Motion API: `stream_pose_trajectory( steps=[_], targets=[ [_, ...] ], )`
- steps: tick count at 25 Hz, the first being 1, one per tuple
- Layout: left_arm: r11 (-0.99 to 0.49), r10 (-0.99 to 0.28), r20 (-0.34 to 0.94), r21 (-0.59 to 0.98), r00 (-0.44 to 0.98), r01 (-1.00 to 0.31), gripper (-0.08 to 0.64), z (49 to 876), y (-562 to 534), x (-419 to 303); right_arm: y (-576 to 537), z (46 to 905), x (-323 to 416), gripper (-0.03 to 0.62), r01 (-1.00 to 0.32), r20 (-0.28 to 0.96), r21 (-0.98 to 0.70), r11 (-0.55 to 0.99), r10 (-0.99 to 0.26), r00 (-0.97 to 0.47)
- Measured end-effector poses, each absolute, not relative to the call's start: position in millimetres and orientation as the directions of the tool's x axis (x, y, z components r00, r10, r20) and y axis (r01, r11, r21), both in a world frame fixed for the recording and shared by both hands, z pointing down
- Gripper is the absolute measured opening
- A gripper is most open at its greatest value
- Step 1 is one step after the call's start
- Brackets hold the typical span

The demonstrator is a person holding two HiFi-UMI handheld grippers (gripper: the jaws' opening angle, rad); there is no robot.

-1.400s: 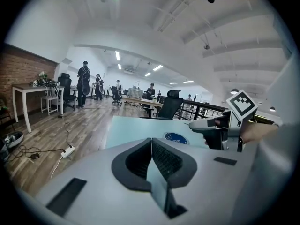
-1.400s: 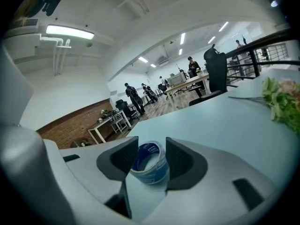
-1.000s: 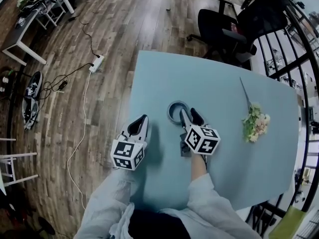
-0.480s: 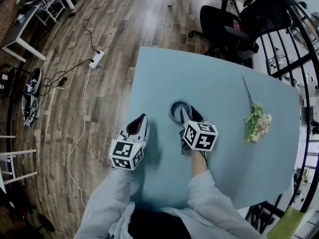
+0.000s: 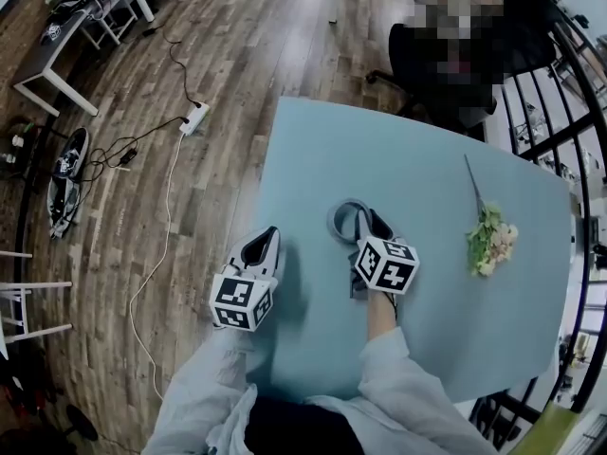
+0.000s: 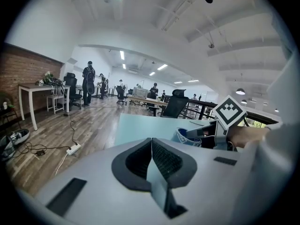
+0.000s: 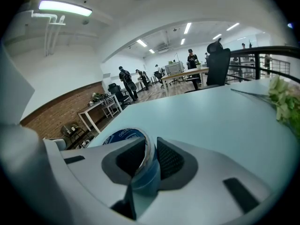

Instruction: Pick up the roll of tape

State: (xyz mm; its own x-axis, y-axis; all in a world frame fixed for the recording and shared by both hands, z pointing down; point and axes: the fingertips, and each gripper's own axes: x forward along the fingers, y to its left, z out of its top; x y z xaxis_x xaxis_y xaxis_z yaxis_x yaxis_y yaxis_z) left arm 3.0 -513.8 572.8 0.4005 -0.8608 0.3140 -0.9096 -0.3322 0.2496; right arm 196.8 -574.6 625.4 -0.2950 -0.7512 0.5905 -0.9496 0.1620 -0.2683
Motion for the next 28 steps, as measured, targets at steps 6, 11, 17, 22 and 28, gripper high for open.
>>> stream_pose_trajectory(
  steps=[6,11,17,22,28],
  targets=[
    [-0.312,-0.874,0.306,0.243,0.378,-0.918,0.017,564.8,-501.5,-10.6,-566.0,611.7,189.8,0.086,-0.948,0.575,-0.259,0.183,-0.76,-0.303],
    [-0.311,-0.881,0.291,0.235,0.372,-0.921,0.017,552.1,-489.0,-14.6,-550.8,598.0,189.2,0.087,-0.941,0.559,-0.284,0.184,-0.766,-0.318],
    [-0.319,-0.885,0.273,0.232,0.376,-0.919,0.017,540.0,-471.9,-15.5,-529.2,581.2,190.6,0.087,-0.934,0.53,-0.309,0.18,-0.783,-0.327],
    [-0.323,-0.887,0.262,0.237,0.38,-0.916,0.017,532.6,-458.1,-17.2,-506.8,569.1,189.3,0.089,-0.925,0.515,-0.335,0.18,-0.787,-0.34],
    [-0.327,-0.89,0.248,0.236,0.383,-0.915,0.017,523.1,-445.5,-18.8,-485.4,554.8,191.3,0.089,-0.925,0.502,-0.335,0.18,-0.796,-0.337]
  ],
)
